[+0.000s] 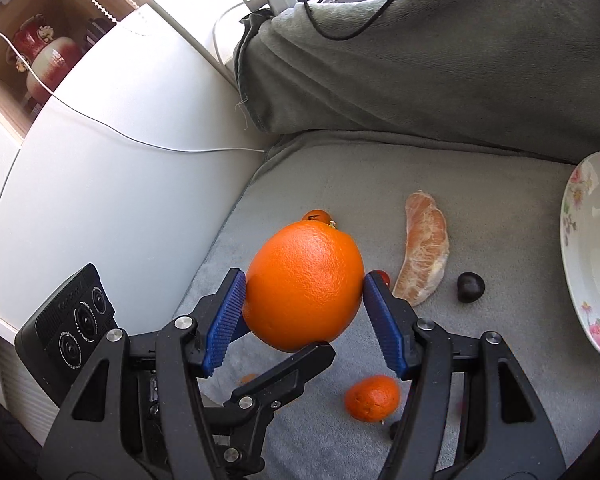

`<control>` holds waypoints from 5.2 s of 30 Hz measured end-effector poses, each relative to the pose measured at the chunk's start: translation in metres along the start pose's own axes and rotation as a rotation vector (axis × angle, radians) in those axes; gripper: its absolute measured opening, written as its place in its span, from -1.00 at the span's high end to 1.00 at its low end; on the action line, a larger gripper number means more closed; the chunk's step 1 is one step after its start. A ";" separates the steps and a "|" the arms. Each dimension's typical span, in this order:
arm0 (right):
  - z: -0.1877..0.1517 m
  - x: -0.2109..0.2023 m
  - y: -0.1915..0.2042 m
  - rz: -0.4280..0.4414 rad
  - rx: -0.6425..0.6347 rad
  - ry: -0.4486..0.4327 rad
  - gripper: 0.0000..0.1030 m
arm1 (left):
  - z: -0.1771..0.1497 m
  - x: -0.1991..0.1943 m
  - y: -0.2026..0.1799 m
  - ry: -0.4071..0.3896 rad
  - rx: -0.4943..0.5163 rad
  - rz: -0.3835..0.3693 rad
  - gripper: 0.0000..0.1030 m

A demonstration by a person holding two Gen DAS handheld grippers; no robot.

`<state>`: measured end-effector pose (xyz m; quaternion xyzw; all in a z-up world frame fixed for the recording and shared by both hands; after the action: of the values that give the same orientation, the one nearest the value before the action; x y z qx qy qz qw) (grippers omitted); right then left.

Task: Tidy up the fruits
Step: 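Lift the large orange with the right tool and carry it over the plate, then lower the orange onto the plate and open the right tool, then move the right tool to the peeled citrus segment and close on it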

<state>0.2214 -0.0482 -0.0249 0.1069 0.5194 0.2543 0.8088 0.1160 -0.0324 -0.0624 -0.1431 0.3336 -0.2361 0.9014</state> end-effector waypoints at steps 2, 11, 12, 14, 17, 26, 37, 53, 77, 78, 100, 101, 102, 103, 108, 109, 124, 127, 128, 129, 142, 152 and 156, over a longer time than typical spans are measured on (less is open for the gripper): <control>-0.002 -0.016 -0.015 -0.010 0.015 -0.010 -0.24 | 0.001 0.009 -0.013 0.010 0.015 -0.015 -0.11; -0.012 -0.060 -0.080 -0.055 0.084 -0.046 -0.24 | 0.005 0.051 -0.059 0.061 0.063 -0.076 -0.11; -0.017 -0.059 -0.085 -0.061 0.091 -0.050 -0.24 | 0.009 0.056 -0.059 0.069 0.067 -0.082 -0.11; -0.020 -0.065 -0.101 -0.070 0.109 -0.055 -0.25 | 0.010 0.065 -0.069 0.083 0.077 -0.094 -0.11; -0.025 -0.072 -0.121 -0.081 0.141 -0.059 -0.24 | 0.007 0.079 -0.080 0.108 0.089 -0.112 -0.11; -0.036 -0.083 -0.161 -0.112 0.215 -0.062 -0.24 | 0.004 0.110 -0.107 0.165 0.112 -0.153 -0.11; -0.039 -0.086 -0.183 -0.146 0.266 -0.061 -0.25 | 0.003 0.130 -0.120 0.195 0.146 -0.142 -0.08; -0.036 -0.106 -0.194 -0.279 0.258 -0.171 -0.25 | 0.004 0.108 -0.110 0.176 0.150 -0.118 -0.06; -0.025 -0.103 -0.164 -0.375 0.118 -0.210 -0.64 | 0.011 0.081 -0.070 0.139 0.130 -0.045 -0.23; -0.023 -0.102 -0.161 -0.373 0.110 -0.210 -0.67 | 0.012 0.079 -0.066 0.139 0.124 -0.041 -0.23; 0.019 -0.035 -0.116 -0.212 0.058 -0.071 -0.67 | 0.010 0.061 0.003 0.184 0.090 0.037 -0.23; 0.020 -0.030 -0.114 -0.207 0.057 -0.062 -0.67 | 0.011 0.062 0.005 0.186 0.090 0.037 -0.23; 0.022 -0.027 -0.111 -0.203 0.055 -0.053 -0.67 | 0.011 0.062 0.006 0.187 0.092 0.038 -0.23; 0.023 -0.023 -0.109 -0.198 0.055 -0.045 -0.67 | 0.011 0.063 0.007 0.187 0.092 0.039 -0.23; 0.028 -0.008 -0.098 -0.173 0.050 -0.010 -0.62 | 0.010 0.059 0.011 0.184 0.090 0.034 -0.22; 0.029 -0.005 -0.096 -0.171 0.048 -0.004 -0.59 | 0.011 0.059 0.012 0.185 0.091 0.035 -0.22; 0.009 0.023 -0.078 -0.156 0.003 0.064 -0.21 | 0.055 0.066 0.065 0.191 -0.086 -0.022 -0.06; 0.003 0.029 -0.069 -0.146 -0.011 0.076 -0.14 | 0.060 0.080 0.074 0.229 -0.146 -0.047 -0.02; 0.001 0.030 -0.065 -0.144 -0.018 0.079 -0.14 | 0.060 0.084 0.075 0.247 -0.153 -0.058 -0.02; -0.001 0.033 -0.061 -0.146 -0.028 0.082 -0.13 | 0.060 0.089 0.076 0.262 -0.166 -0.071 -0.02; -0.011 0.067 -0.043 -0.175 -0.045 0.133 0.13 | 0.059 0.120 0.090 0.365 -0.271 -0.086 -0.01; -0.008 0.086 -0.038 -0.215 0.000 0.127 0.21 | 0.054 0.135 0.093 0.411 -0.298 -0.071 -0.02; -0.007 0.083 -0.042 -0.217 0.013 0.120 0.21 | 0.052 0.137 0.090 0.417 -0.286 -0.063 -0.02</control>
<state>0.2549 -0.0413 -0.1111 0.0398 0.5769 0.1681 0.7983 0.2720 -0.0227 -0.1343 -0.2275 0.5375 -0.2387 0.7761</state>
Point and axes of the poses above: each gripper's, at about its wrist camera, not at the fingertips, and x roughly the way its jaws point, y to its left, z to its top, the point moved 3 cm from there along x, roughly the way its jaws point, and after that the axes turned 13 degrees about -z, right-handed, at the moved point
